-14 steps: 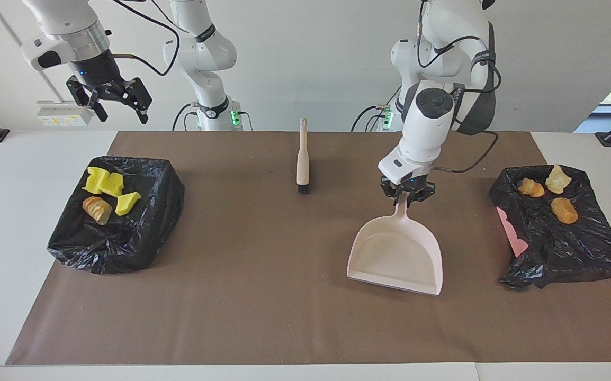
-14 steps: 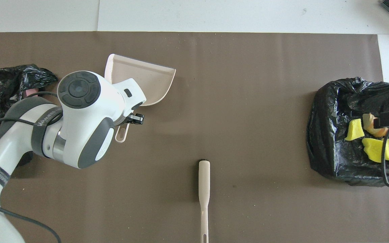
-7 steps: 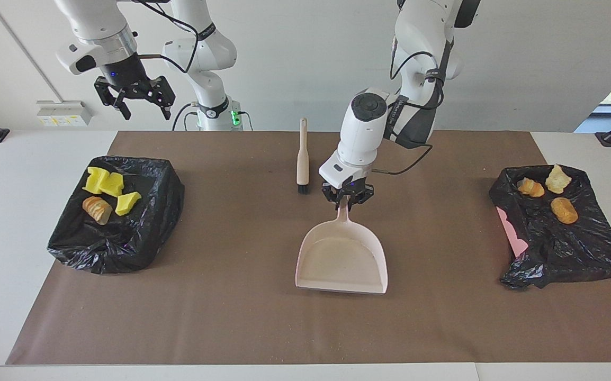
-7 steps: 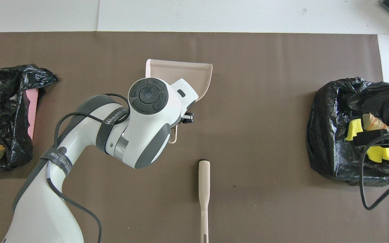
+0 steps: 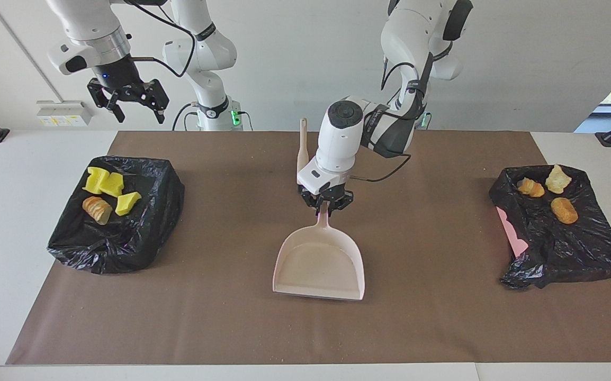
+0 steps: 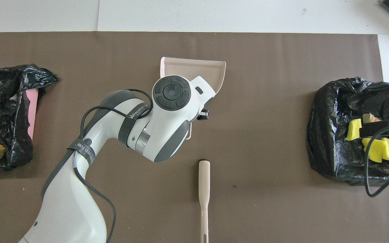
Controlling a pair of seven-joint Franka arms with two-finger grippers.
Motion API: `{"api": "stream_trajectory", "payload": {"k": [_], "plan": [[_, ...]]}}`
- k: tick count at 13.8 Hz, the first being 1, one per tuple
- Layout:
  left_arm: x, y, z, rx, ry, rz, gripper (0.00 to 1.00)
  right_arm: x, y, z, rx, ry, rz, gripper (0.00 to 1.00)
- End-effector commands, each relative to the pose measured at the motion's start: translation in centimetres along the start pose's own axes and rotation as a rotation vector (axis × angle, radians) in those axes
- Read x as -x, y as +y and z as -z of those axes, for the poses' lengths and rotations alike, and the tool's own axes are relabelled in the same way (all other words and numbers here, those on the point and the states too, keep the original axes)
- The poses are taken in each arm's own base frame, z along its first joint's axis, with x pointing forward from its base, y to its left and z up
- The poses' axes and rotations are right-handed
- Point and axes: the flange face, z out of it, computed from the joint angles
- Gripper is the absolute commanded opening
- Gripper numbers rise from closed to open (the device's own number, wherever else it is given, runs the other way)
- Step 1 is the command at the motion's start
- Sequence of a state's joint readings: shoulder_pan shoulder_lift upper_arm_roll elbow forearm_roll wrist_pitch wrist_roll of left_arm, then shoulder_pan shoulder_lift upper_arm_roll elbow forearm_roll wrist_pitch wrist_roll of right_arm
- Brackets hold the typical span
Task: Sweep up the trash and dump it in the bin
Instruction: 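Set the dustpan down on the mat and open the left gripper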
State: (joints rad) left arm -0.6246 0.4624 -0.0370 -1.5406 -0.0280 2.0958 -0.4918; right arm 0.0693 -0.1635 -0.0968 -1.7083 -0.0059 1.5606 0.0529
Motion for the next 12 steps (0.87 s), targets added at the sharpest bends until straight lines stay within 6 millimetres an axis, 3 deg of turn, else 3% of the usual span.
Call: {"api": "stream_trajectory", "payload": {"k": [1,3,4,5,7,9,11,12], "plan": [[-1.0,1.1,-0.2,0.017,0.012,0.042,0.0,-1.0,0.8,-0.1,0.001,-0.003,-0.033,1.0],[-0.9,1.2,-1.8,0.018,-0.008,0.093,0.16,-0.9,0.8,0.0,-0.006,-0.002,-0.035,1.0],[0.0,2.6,-2.3,0.016,-0.016,0.072,0.16,-0.9,0.8,0.0,-0.004,-0.002,-0.033,1.0],[0.2,2.9,-2.4,0.016,-0.016,0.067,0.24,-1.0,0.9,0.0,0.006,-0.001,-0.034,1.0],[0.1,2.8,-2.3,0.014,-0.017,0.066,0.45,-0.9,1.2,0.0,0.006,-0.001,-0.043,1.0],[0.1,2.8,-2.3,0.015,-0.015,0.066,0.72,-0.7,1.6,0.1,0.009,-0.006,-0.053,1.0],[0.1,2.7,-2.0,0.004,-0.007,0.057,0.95,-0.7,0.9,0.1,0.007,-0.009,-0.04,1.0],[-0.2,2.4,-1.3,0.01,0.004,0.055,1.0,-0.7,0.3,0.1,-0.003,-0.01,-0.029,1.0]]}}
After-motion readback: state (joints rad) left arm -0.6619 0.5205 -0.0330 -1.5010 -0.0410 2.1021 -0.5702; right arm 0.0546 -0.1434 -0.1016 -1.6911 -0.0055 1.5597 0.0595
